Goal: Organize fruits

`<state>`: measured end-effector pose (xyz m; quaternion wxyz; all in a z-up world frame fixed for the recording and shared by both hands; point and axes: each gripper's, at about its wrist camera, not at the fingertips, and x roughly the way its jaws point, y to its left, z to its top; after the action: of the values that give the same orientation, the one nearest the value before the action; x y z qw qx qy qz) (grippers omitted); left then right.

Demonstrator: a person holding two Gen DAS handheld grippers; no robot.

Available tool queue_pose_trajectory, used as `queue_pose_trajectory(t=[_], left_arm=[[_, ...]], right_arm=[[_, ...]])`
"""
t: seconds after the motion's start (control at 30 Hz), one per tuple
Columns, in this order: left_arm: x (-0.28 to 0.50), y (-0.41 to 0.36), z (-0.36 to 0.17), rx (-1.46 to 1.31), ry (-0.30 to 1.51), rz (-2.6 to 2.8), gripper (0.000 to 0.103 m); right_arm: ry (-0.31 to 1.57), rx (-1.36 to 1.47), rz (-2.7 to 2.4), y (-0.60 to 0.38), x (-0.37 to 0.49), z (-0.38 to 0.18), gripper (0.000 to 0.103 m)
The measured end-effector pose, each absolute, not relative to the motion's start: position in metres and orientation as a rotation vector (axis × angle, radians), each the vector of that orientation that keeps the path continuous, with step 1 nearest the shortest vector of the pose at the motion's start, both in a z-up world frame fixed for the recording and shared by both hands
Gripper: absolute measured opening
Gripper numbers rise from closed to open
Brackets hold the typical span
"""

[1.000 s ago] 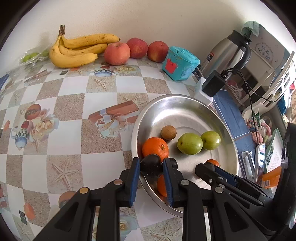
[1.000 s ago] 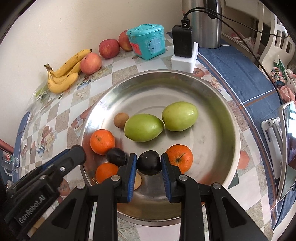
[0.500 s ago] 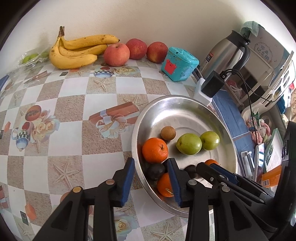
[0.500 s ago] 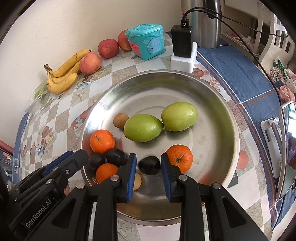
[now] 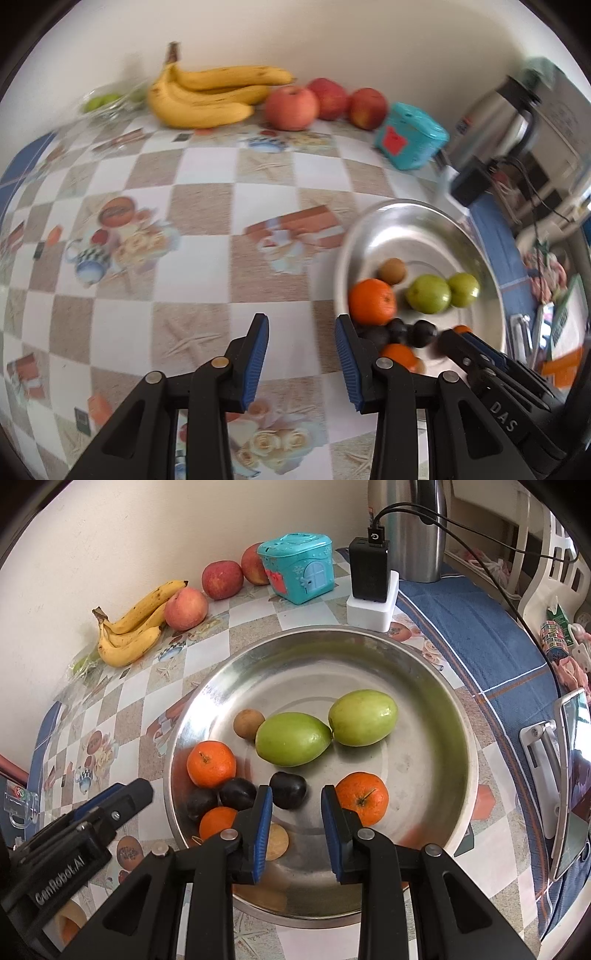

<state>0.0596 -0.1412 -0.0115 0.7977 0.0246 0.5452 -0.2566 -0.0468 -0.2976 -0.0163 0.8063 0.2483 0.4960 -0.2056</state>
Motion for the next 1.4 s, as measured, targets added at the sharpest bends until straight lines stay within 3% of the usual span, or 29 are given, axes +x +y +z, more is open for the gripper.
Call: queue_pose_trajectory(t=[0.27,0.4,0.57,0.63,0.67,0.77,0.87,0.93,0.97,1.0,1.33,1.4], left_arm=[[0.072,-0.113,-0.021,0.048,1.229,-0.357,0.041],[0.077,-0.102,-0.025,0.033,1.248,-0.309,0.048],[0.077,-0.097,-0.025,0.029,1.250,-0.288,0.049],[0.077,-0.096,-0.025,0.031,1.251,-0.277,0.060],[0.077,-0.096,-0.025,0.034,1.252,-0.268,0.072],[0.078,-0.094,-0.028,0.044,1.258,-0.242,0.077],[0.079,-0.092,-0.031,0.060,1.264,-0.209,0.098],[0.079,-0.091,-0.033,0.078,1.254,-0.185,0.103],[0.079,-0.090,-0.034,0.085,1.253,-0.176,0.103],[0.079,-0.089,-0.035,0.089,1.253,-0.170,0.103],[0.080,-0.086,-0.040,0.128,1.237,-0.138,0.103],[0.080,-0.087,-0.041,0.147,1.227,-0.130,0.103]], right_arm=[[1.071,0.507,-0.423,-0.290,-0.042,-0.016,0.028],[1.073,0.490,-0.413,-0.285,-0.040,-0.016,0.028],[1.075,0.475,-0.403,-0.281,-0.037,-0.015,0.028],[1.076,0.470,-0.402,-0.280,-0.037,-0.014,0.028],[1.077,0.470,-0.402,-0.279,-0.037,-0.014,0.028],[1.080,0.469,-0.403,-0.279,-0.036,-0.015,0.028],[1.086,0.467,-0.403,-0.278,-0.036,-0.016,0.028],[1.089,0.456,-0.408,-0.277,-0.035,-0.017,0.040],[1.087,0.447,-0.415,-0.276,-0.035,-0.017,0.060],[1.084,0.441,-0.418,-0.276,-0.035,-0.017,0.070],[1.097,0.423,-0.422,-0.275,-0.033,-0.020,0.075],[1.091,0.419,-0.417,-0.274,-0.033,-0.020,0.092]])
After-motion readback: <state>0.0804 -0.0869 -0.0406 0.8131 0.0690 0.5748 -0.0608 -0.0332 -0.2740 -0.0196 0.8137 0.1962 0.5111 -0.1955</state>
